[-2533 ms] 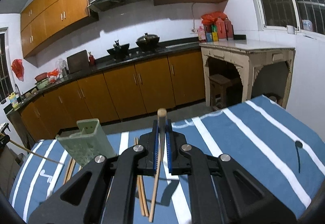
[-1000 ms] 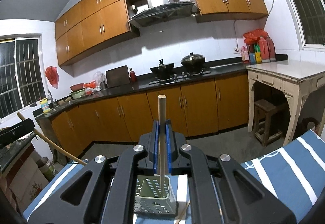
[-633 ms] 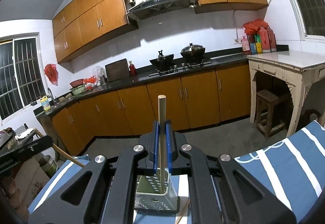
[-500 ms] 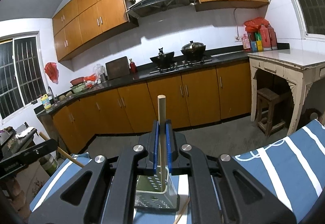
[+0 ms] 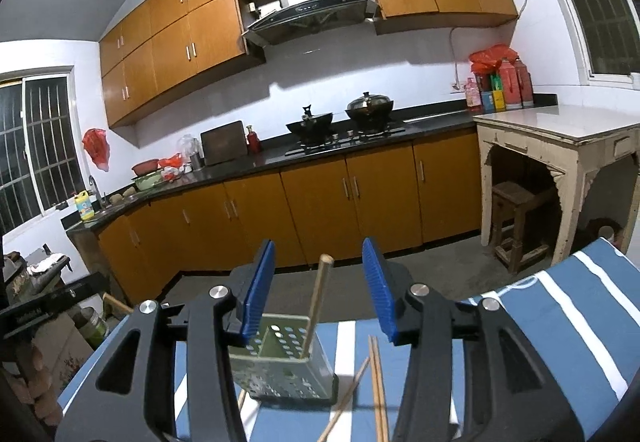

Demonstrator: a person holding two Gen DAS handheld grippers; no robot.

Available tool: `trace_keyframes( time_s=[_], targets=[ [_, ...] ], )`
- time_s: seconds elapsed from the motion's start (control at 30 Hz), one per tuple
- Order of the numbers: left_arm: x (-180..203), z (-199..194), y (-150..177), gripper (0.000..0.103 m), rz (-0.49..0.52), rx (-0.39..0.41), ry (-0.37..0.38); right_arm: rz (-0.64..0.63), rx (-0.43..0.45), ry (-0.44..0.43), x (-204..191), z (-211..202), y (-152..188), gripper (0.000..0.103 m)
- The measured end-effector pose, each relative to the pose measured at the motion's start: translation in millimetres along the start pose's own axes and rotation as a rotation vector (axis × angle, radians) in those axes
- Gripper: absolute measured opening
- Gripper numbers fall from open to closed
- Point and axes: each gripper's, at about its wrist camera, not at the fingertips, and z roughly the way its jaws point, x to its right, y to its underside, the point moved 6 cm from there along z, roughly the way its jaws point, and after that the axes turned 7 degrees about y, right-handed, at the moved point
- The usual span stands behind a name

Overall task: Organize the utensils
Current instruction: 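Open both grippers to drop the chopsticks into the holder, then lower both grippers and each grasp another wooden chopstick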

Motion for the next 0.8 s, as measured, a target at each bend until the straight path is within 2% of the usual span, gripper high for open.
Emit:
trace_keyframes(
  time_s=[0.13,0.27,0.43,0.57,0.67,0.8],
  targets=[
    [-4,-25,7,0.037,-0.003,0.036,-0.021,0.001,-0.025,0.034,18,-17,19,0.047],
    [-14,-49,28,0.041,0.0,0.056,-0.07,-0.026,-0.102,0.111,43,-21,59,0.047],
    [-37,-44,73,0.041,-0.004,-0.021,-0.148,0.008,-0.275,0.172,71,3,120,0.047],
    [-60,-25,115,0.041,-0.055,-0.108,-0.189,0.007,-0.427,0.192,78,32,173,0.033],
    [-73,-14,138,0.041,-0.08,-0.158,-0.213,-0.015,-0.493,0.201,74,45,196,0.024],
    [-80,-5,158,0.041,-0.077,-0.198,-0.224,-0.043,-0.535,0.227,70,57,210,0.02]
  ],
)
